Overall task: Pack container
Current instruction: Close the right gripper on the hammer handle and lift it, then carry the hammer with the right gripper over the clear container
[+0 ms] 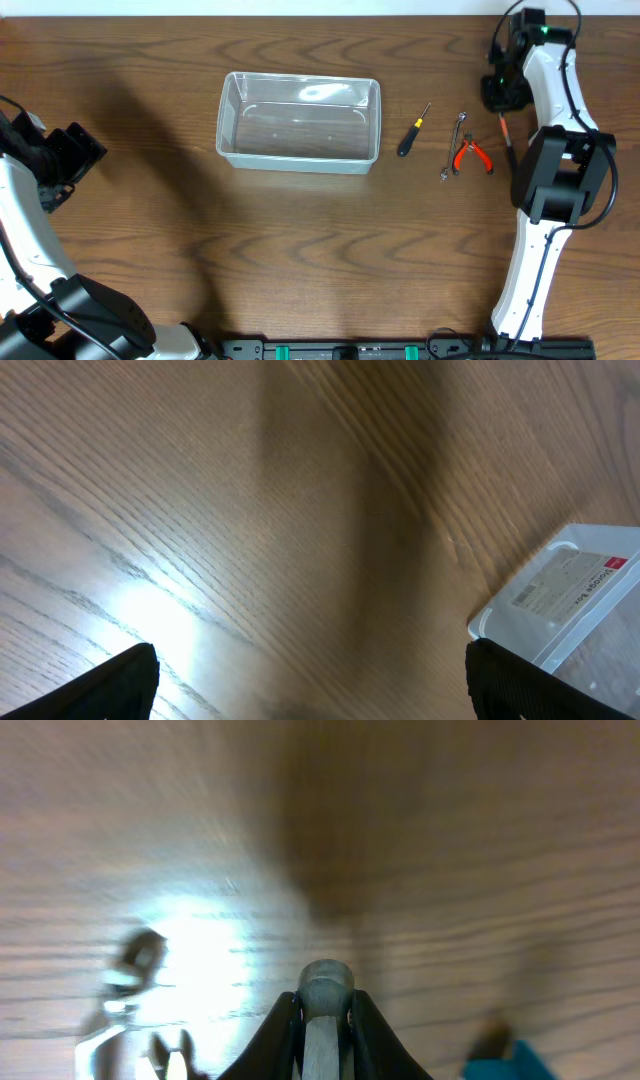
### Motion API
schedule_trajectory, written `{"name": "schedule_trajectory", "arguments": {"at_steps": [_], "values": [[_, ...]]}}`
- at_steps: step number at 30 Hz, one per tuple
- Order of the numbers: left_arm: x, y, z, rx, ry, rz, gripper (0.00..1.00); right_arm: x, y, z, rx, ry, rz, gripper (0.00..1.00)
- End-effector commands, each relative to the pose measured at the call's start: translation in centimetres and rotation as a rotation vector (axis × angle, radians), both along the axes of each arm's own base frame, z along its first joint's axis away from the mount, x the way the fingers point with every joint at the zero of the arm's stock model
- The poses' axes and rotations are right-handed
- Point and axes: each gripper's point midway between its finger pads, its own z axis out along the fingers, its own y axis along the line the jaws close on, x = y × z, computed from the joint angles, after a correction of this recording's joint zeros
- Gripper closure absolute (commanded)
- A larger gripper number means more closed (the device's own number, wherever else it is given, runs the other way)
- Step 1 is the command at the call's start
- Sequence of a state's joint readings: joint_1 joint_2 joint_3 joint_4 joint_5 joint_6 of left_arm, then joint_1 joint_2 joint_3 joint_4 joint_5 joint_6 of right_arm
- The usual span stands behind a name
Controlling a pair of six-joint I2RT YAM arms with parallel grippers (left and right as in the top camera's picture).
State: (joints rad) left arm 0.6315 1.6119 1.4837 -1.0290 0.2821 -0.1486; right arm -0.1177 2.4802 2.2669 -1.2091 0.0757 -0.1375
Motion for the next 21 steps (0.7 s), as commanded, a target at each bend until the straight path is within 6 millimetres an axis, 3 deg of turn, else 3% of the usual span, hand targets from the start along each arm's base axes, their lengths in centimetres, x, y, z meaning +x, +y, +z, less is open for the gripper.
{"name": "schedule_trajectory", "arguments": {"at_steps": [1, 7, 12, 21], "values": [[0.1, 0.0, 0.6, 0.021, -0.010, -0.019, 0.10, 2.2, 1.2, 4.3, -0.010, -0.111, 0.025, 0.96], [0.1, 0.0, 0.6, 0.021, -0.010, -0.018, 0.10, 3.9, 3.8, 9.3, -0.015, -0.219, 0.073, 0.95], [0.1, 0.0, 0.6, 0.021, -0.010, -0.019, 0.10, 4.6, 7.9, 13.4, -0.005, -0.307, 0.148, 0.96], [0.1, 0.0, 0.6, 0.021, -0.010, -0.019, 0.09, 3.6, 19.4, 21.9, 0.081, -0.515, 0.353, 0.95]]}}
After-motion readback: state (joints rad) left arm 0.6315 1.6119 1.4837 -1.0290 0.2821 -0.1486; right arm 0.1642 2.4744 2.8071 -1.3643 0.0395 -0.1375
